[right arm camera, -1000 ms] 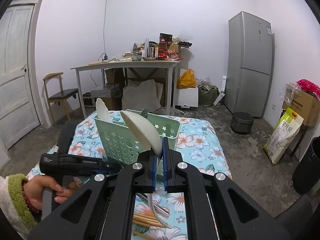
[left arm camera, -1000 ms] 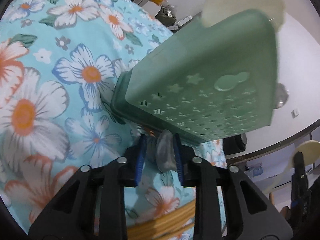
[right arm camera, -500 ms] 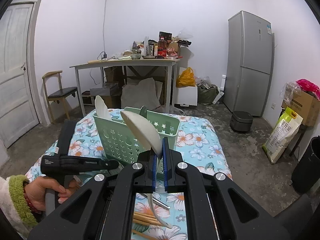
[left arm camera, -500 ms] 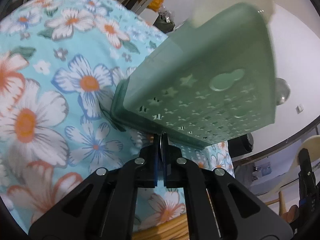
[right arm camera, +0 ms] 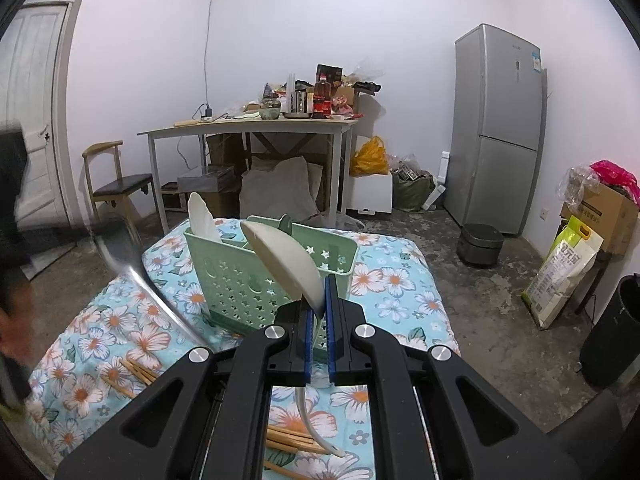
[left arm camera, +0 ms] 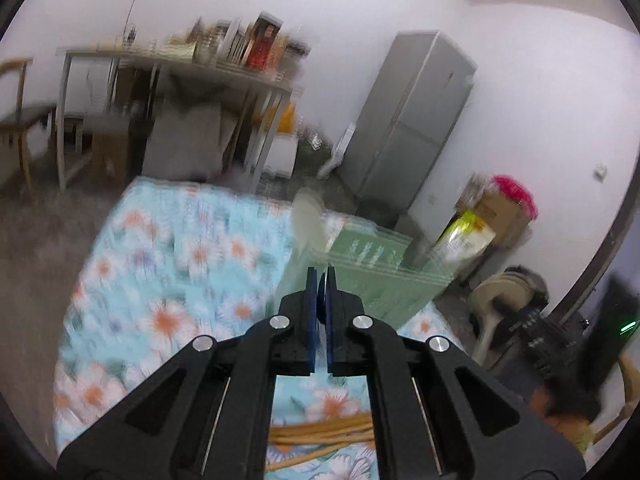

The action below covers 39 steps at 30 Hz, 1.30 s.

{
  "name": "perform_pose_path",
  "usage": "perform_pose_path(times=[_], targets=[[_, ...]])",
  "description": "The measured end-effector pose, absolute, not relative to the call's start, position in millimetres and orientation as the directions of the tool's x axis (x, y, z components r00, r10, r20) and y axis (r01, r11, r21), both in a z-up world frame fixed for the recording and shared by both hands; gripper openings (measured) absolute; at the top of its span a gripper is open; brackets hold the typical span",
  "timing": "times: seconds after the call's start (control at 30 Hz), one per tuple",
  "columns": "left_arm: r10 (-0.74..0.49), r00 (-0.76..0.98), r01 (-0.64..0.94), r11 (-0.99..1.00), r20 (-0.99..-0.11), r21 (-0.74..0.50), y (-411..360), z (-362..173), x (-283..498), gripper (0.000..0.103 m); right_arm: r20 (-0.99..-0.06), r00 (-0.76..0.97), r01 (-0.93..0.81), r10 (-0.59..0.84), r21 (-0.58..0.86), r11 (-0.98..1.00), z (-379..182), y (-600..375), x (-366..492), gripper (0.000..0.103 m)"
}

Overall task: Organize utensils
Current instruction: 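Lower the ladle into the green holder and open the right gripper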

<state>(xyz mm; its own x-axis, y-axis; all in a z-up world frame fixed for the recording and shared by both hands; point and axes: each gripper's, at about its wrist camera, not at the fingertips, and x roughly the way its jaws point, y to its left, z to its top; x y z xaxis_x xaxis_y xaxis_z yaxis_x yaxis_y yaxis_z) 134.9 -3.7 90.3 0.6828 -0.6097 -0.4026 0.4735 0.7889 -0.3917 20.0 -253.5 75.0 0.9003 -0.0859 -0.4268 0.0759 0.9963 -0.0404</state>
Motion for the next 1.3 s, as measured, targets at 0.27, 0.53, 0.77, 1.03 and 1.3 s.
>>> perform_pose_path(times=[0.27, 0.53, 0.77, 1.03, 1.3], targets=[[-0.541, 0.814, 0.521, 0.841, -0.213, -0.145, -15.3, 173.3, 123.4, 0.002, -0.425, 0.902, 0.059, -0.07, -0.04, 0.997, 77.3, -249.0, 19.5, 0.005], [-0.464, 0.851, 0.473, 0.881, -0.246, -0.023, -33.8, 177.0, 155.3, 0.002, -0.426, 0.902, 0.059, -0.073, -0.045, 0.997, 79.5, -250.0, 20.4, 0.005], [-0.413, 0.865, 0.446, 0.893, -0.285, 0.058, -44.9, 173.3, 178.7, 0.002, -0.432, 0.899, 0.056, -0.07, -0.045, 0.997, 78.3, -249.4, 24.0, 0.005], [-0.423, 0.817, 0.481, 0.875, -0.393, 0.058, -66.7, 149.4, 212.9, 0.002, -0.435, 0.898, 0.057, -0.071, -0.044, 0.997, 77.0, -249.2, 25.7, 0.005], [-0.586, 0.688, 0.565, 0.803, -0.428, -0.192, -70.7, 130.9, 245.1, 0.009, -0.445, 0.893, 0.058, -0.064, -0.026, 0.998, 76.0, -252.4, 26.1, 0.005]])
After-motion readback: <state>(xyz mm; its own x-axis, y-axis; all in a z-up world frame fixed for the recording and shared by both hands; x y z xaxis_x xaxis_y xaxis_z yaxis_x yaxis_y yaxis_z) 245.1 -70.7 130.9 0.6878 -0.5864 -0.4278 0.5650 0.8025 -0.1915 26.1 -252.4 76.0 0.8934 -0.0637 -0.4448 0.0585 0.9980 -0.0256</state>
